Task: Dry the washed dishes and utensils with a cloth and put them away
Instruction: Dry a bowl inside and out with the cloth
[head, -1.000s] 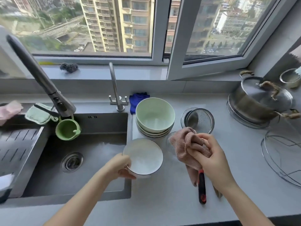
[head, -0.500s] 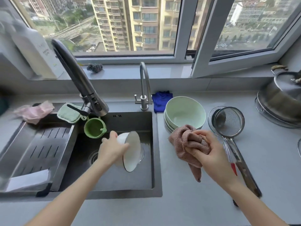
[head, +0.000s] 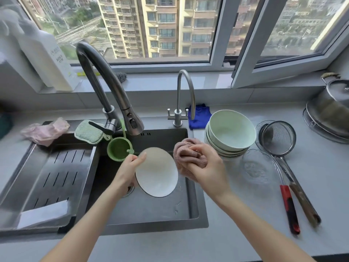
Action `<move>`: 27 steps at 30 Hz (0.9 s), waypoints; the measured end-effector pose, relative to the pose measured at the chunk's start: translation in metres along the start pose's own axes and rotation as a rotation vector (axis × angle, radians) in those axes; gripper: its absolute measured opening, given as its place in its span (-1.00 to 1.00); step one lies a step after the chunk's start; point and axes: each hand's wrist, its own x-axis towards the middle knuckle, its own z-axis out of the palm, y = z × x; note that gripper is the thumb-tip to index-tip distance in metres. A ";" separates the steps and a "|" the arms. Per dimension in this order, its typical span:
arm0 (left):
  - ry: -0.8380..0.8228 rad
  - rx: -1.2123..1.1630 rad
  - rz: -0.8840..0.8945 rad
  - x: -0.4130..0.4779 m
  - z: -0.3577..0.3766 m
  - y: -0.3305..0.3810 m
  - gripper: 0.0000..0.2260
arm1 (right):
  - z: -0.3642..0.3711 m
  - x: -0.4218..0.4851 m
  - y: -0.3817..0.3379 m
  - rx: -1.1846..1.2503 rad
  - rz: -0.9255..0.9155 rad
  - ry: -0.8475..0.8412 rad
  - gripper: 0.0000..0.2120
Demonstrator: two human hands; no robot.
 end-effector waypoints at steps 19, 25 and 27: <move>0.100 -0.271 0.096 -0.017 0.028 0.005 -0.61 | 0.066 -0.022 -0.011 -0.138 0.158 -0.660 -0.69; -0.225 -0.291 -0.041 -0.029 0.027 0.005 -0.40 | -0.002 -0.008 -0.031 -0.588 -0.134 -0.938 -0.73; -0.298 -0.316 -0.038 -0.033 0.030 0.014 -0.44 | -0.017 0.002 -0.045 -0.654 -0.180 -0.811 -0.72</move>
